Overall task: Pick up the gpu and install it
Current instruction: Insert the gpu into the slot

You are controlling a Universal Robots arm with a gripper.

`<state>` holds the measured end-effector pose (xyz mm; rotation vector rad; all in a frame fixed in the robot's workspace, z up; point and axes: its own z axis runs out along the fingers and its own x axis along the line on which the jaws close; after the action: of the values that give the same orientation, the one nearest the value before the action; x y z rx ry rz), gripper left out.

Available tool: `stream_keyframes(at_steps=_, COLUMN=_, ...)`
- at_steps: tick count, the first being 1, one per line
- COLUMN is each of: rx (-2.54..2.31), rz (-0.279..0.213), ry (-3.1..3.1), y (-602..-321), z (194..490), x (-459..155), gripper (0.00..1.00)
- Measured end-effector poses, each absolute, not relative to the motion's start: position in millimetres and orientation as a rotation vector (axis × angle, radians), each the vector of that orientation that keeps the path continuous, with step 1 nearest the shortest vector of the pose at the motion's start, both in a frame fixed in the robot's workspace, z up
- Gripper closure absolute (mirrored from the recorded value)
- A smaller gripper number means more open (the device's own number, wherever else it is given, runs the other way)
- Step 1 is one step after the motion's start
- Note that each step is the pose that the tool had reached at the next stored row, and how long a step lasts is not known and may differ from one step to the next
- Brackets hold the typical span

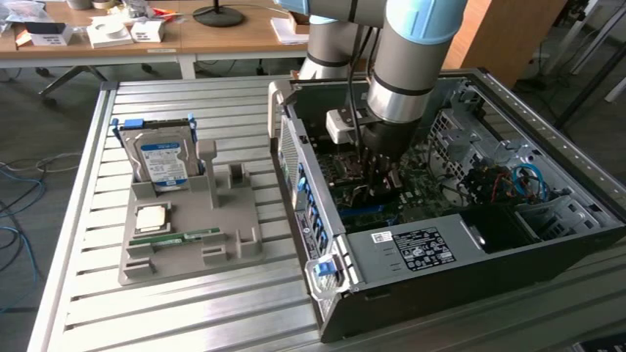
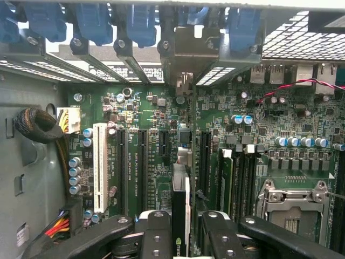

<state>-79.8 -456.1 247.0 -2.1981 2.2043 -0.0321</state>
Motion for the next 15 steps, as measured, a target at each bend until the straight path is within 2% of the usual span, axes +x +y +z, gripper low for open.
stream_keyframes(at_steps=15, rx=-2.198, rz=-0.03, ry=2.205, y=-456.1, z=249.5, x=-79.7, gripper=0.74)
